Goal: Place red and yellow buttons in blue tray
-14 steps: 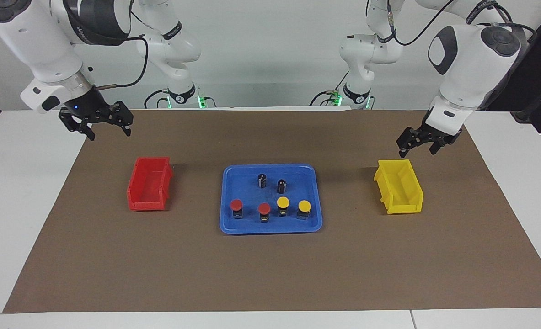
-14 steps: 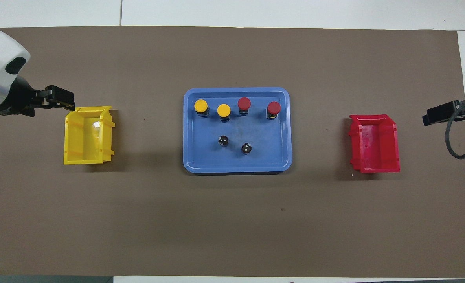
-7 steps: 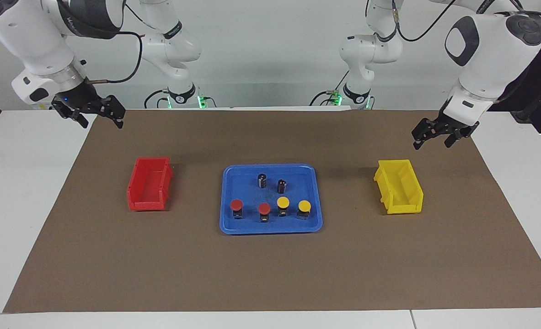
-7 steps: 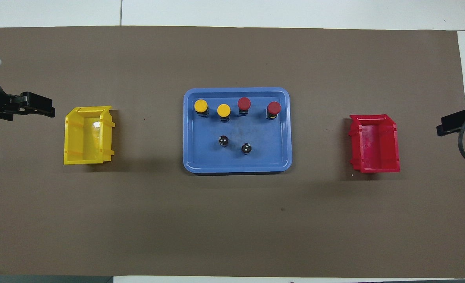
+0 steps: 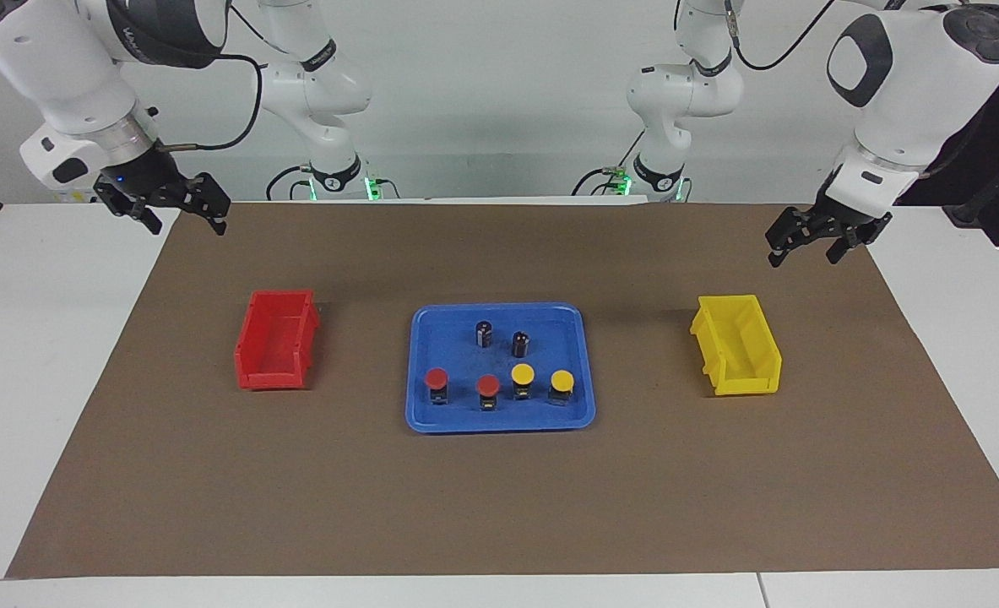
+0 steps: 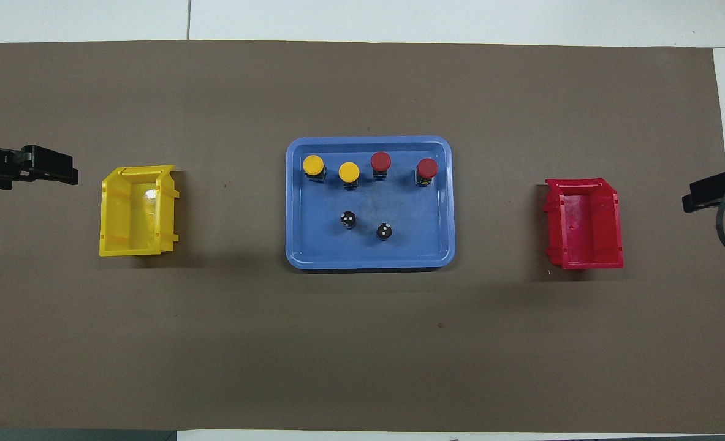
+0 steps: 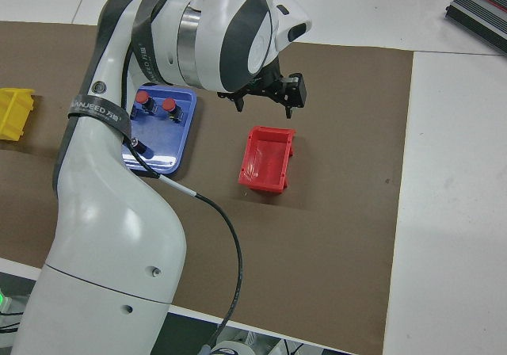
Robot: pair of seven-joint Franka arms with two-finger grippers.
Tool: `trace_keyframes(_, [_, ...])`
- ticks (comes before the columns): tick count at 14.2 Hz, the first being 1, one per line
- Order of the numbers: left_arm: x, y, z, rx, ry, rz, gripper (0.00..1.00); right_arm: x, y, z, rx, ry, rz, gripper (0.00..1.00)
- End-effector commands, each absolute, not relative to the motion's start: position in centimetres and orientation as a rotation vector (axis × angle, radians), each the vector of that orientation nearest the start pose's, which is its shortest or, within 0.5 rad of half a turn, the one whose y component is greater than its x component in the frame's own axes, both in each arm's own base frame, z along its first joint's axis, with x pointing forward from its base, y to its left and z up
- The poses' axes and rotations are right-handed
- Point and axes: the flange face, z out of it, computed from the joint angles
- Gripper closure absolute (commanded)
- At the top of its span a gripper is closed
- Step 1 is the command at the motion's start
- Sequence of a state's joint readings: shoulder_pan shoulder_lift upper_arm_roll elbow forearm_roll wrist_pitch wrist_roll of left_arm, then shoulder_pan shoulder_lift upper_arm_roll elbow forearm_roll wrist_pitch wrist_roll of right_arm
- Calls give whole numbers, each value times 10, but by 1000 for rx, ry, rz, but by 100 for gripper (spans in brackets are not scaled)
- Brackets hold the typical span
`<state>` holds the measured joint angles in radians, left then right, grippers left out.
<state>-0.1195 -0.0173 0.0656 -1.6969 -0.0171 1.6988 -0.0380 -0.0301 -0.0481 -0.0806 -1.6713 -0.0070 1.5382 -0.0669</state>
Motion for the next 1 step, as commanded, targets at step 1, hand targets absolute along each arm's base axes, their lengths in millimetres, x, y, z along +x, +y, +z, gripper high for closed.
trace_keyframes(1, [552, -29, 593, -3159, 41, -16, 0, 530, -54, 599, -3148, 59, 120, 0])
